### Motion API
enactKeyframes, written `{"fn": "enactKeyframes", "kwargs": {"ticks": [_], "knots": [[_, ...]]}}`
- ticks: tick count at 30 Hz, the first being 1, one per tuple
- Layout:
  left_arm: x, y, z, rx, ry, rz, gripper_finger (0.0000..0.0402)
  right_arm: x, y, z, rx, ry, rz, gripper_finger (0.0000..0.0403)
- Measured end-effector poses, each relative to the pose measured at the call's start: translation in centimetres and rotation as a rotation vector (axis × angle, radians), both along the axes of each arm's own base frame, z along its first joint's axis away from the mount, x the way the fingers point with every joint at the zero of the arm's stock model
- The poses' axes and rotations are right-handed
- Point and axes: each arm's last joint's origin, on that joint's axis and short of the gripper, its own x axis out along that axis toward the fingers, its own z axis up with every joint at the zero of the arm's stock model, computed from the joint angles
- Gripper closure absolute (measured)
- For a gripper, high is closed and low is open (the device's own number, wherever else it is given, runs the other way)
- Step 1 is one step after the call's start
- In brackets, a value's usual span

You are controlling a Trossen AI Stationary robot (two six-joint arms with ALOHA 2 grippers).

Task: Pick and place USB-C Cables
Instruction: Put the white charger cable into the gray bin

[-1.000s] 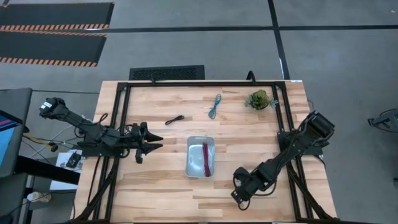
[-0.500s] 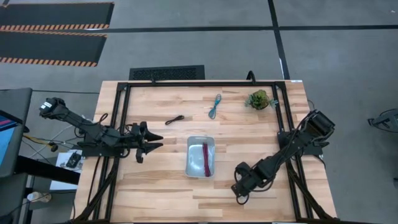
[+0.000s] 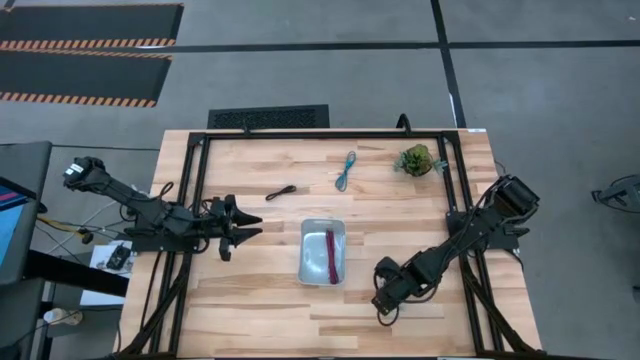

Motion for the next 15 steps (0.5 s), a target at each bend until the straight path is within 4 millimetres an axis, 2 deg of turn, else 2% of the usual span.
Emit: {"fn": "enactKeyframes", "kwargs": {"ticks": [9,12,15], "knots": [[0.0,0.0,0.0,0.000,0.001,0.001,0.0251,0.9,-1.5,0.1,-0.039,-0.026,0.074,0.0321],[0.0,0.0,0.0,0.000,0.001,0.001,0.0251,1.0,-1.7,0.0,-0.052,-0.026,0.111,0.0298],[0.0,0.0,0.0,-0.001,0.002,-0.011,0.0251,1.1,-1.8,0.0,-0.053,-0.028,0.113,0.0254]]}}
